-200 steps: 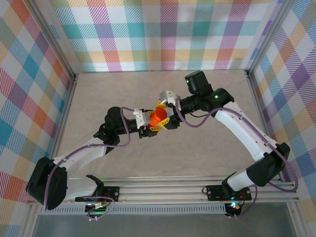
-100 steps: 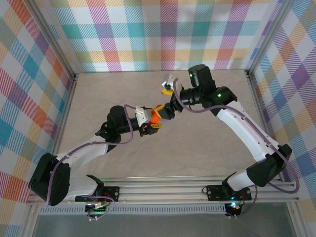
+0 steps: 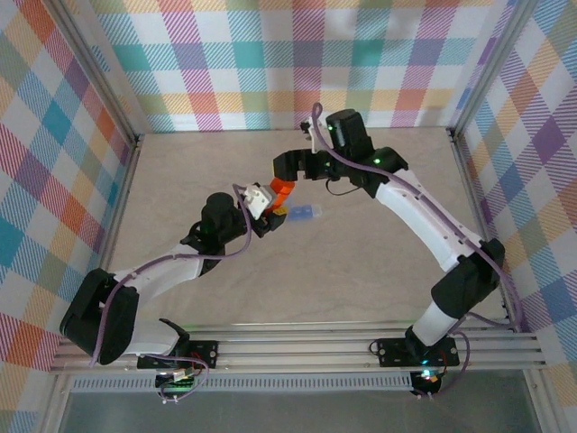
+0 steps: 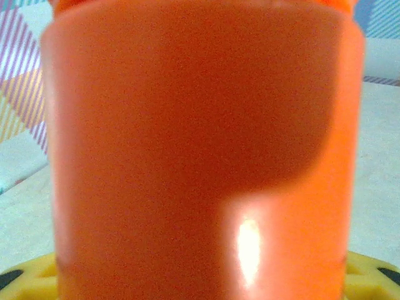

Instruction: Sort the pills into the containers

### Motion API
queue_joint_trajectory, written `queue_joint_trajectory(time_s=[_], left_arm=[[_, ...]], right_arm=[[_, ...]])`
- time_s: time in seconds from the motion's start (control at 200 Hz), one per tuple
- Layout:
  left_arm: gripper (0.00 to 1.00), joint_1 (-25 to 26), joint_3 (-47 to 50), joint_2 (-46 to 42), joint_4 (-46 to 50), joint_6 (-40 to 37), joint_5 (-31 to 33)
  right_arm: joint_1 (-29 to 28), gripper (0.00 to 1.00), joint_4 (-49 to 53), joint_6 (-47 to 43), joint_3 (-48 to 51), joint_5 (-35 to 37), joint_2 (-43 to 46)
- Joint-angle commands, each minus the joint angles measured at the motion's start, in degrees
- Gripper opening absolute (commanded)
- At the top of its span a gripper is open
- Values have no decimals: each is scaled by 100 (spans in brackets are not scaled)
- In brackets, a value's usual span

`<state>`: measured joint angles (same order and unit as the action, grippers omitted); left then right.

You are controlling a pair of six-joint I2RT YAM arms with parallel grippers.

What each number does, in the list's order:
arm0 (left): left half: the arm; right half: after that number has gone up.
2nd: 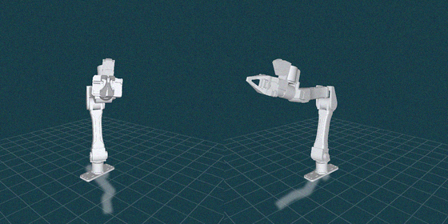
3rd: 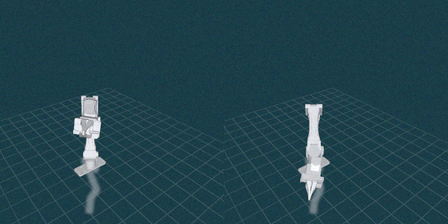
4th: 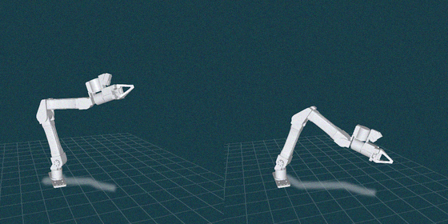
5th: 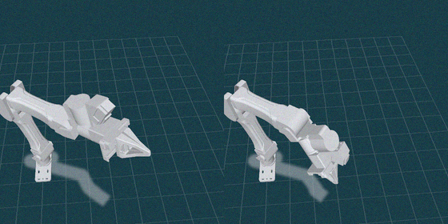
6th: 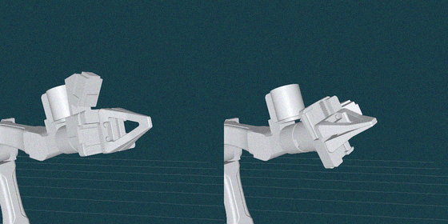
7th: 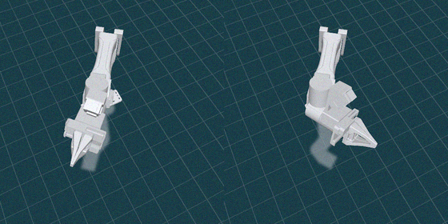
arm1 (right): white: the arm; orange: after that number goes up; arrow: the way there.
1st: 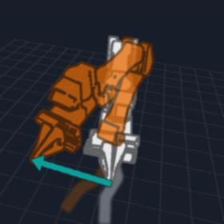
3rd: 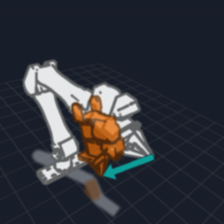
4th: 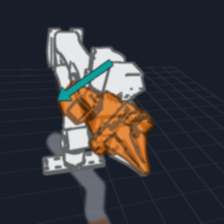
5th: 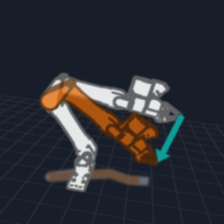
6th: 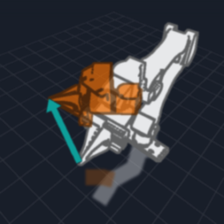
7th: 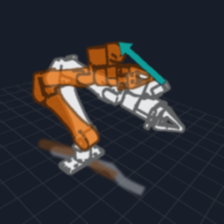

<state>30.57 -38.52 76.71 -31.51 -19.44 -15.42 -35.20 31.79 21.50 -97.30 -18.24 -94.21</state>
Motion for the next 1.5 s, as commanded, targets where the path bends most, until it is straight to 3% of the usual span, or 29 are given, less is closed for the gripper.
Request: queue_joint_trajectory(time_s=[0.0,0.51,0.755,0.855,1.005,1.09,1.19,1.295,1.495], left_arm=[[0,-7,-188,24,-408,151,362],[0,2,-217,129,-433,124,463],[0,2,-187,116,-478,154,498],[0,2,-106,60,-577,173,446],[0,-46,222,-170,-1016,44,-337],[0,-103,393,-396,-1226,-34,-1275],[0,-104,131,-548,-526,-248,-2343],[0,-73,-80,-548,-17,-393,-2900],[0,-41,-193,-486,533,-681,-3058]], right_arm=[[-66,90,-10,372,-158,43,-78],[-156,76,117,290,-325,-452,-545],[-159,46,141,63,-284,-566,-454],[-156,39,-150,-234,-22,-921,-269],[-46,35,-202,-1878,316,-1766,208],[56,36,73,-4073,786,-2880,685],[154,34,785,-6270,1136,-3456,1146],[346,32,1372,-6965,823,-3651,1201],[400,31,2399,-7871,-87,-3672,984]])
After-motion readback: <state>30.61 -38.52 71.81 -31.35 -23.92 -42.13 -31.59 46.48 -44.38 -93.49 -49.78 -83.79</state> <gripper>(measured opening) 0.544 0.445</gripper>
